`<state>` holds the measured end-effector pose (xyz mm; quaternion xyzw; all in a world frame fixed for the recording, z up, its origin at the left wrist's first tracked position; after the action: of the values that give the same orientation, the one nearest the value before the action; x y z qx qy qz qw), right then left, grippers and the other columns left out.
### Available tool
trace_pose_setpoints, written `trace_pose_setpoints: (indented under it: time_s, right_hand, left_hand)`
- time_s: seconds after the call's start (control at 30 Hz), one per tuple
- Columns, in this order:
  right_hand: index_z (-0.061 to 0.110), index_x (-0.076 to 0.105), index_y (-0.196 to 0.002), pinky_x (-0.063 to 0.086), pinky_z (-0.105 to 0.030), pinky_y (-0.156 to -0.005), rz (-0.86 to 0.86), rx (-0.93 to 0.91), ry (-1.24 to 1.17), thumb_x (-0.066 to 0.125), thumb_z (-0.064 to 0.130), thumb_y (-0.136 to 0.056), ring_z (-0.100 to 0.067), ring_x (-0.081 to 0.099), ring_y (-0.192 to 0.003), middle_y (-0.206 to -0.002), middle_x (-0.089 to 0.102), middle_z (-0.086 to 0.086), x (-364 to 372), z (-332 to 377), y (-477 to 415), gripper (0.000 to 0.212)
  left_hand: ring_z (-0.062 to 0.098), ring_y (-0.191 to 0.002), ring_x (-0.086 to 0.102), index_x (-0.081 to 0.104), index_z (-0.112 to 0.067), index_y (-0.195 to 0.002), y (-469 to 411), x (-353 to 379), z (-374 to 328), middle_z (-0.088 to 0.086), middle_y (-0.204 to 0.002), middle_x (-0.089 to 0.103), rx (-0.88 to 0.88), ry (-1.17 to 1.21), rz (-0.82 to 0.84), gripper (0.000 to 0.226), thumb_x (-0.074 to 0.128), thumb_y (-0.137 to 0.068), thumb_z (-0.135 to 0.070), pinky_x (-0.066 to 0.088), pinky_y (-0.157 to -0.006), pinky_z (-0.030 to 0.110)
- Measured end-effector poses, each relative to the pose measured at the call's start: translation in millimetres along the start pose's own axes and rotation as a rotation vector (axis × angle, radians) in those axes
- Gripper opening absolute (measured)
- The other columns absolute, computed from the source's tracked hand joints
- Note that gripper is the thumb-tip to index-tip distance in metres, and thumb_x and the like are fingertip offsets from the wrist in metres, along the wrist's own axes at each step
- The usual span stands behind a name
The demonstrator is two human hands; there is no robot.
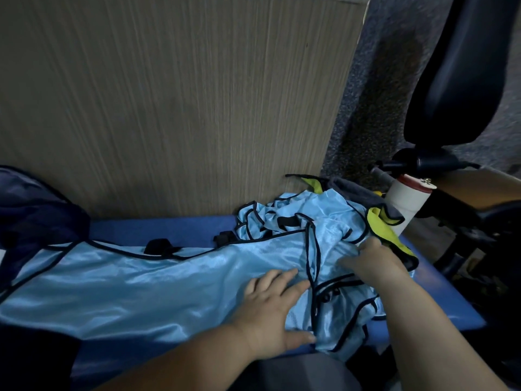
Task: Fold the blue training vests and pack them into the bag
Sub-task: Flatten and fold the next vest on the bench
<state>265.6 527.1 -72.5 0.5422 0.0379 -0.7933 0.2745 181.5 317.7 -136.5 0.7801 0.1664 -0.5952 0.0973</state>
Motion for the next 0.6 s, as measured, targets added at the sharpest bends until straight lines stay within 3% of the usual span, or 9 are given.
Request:
trace_pose_setpoints:
  time_s: [0.07,0.13,0.2,0.3,0.47,0.53,0.6]
  right_hand:
    - [0.007,0.059,-0.104,0.054,-0.034,-0.068,0.060,-0.043,-0.110,0.075,0.037,-0.072,-0.027,0.067,-0.083,-0.088,0.069,-0.008,1,-4,-6,0.046]
    - [0.011,0.060,-0.102,0.056,-0.037,-0.073,0.053,-0.061,-0.275,0.075,0.026,-0.076,-0.026,0.068,-0.078,-0.080,0.071,-0.009,-2,-6,-7,0.034]
    - [0.016,0.055,-0.108,0.052,-0.035,-0.067,0.001,-0.052,-0.483,0.071,0.021,-0.082,-0.026,0.063,-0.074,-0.081,0.066,-0.011,-8,-8,-11,0.031]
    - [0.023,0.055,-0.111,0.049,-0.040,-0.063,0.006,-0.010,-0.696,0.064,0.016,-0.087,-0.029,0.058,-0.071,-0.082,0.060,-0.016,-8,-11,-19,0.026]
    - [0.030,0.043,-0.119,0.046,-0.037,-0.058,0.033,0.026,-0.792,0.054,0.004,-0.091,-0.031,0.057,-0.075,-0.086,0.058,-0.018,-4,-12,-21,0.040]
    - [0.025,0.051,-0.112,0.048,-0.039,-0.063,0.030,0.012,-0.823,0.047,0.005,-0.092,-0.031,0.059,-0.075,-0.096,0.063,-0.026,-5,-12,-22,0.029]
    - [0.017,0.057,-0.099,0.049,-0.038,-0.068,0.039,0.006,-0.894,0.046,0.019,-0.098,-0.030,0.060,-0.078,-0.107,0.063,-0.027,-7,-11,-19,0.011]
  left_hand:
    - [0.006,-0.145,-0.017,0.001,-0.041,-0.152,-5,-2,-4,-0.018,-0.161,-0.008,0.018,0.032,0.013,0.092,0.047,-0.081,-0.076,-0.009,-0.119,0.039]
    - [0.005,-0.145,-0.019,0.014,-0.034,-0.150,-12,-5,-10,-0.015,-0.162,-0.003,0.026,0.089,0.016,0.088,0.048,-0.081,-0.076,-0.009,-0.120,0.040]
    - [0.005,-0.145,-0.020,0.036,-0.026,-0.130,-20,-12,-19,-0.014,-0.162,0.000,0.011,0.192,0.016,0.070,0.051,-0.080,-0.074,-0.007,-0.121,0.040]
    - [0.010,-0.146,-0.022,0.044,-0.022,-0.103,-34,-21,-32,-0.010,-0.163,-0.008,-0.018,0.342,0.083,0.051,0.055,-0.083,-0.068,-0.004,-0.121,0.042]
    - [0.016,-0.147,-0.022,0.055,-0.018,-0.083,-51,-24,-47,-0.004,-0.164,0.001,0.152,0.204,0.137,0.043,0.054,-0.089,-0.061,-0.017,-0.117,0.048]
    - [0.017,-0.148,-0.020,0.055,-0.017,-0.074,-53,-22,-53,-0.006,-0.163,0.007,0.217,0.180,0.118,0.045,0.054,-0.090,-0.059,-0.021,-0.115,0.047]
    - [0.015,-0.149,-0.017,0.054,-0.017,-0.071,-56,-21,-53,-0.008,-0.163,0.011,0.228,0.199,0.094,0.044,0.054,-0.091,-0.057,-0.020,-0.115,0.046]
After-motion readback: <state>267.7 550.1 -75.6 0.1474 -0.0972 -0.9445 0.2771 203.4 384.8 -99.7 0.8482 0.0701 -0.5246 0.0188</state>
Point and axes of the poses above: each hand's wrist, its own y-axis away from the middle knuckle, its own x-axis out of the palm, z = x × y, the point moved 2 cm from there along -y, towards the middle knuckle
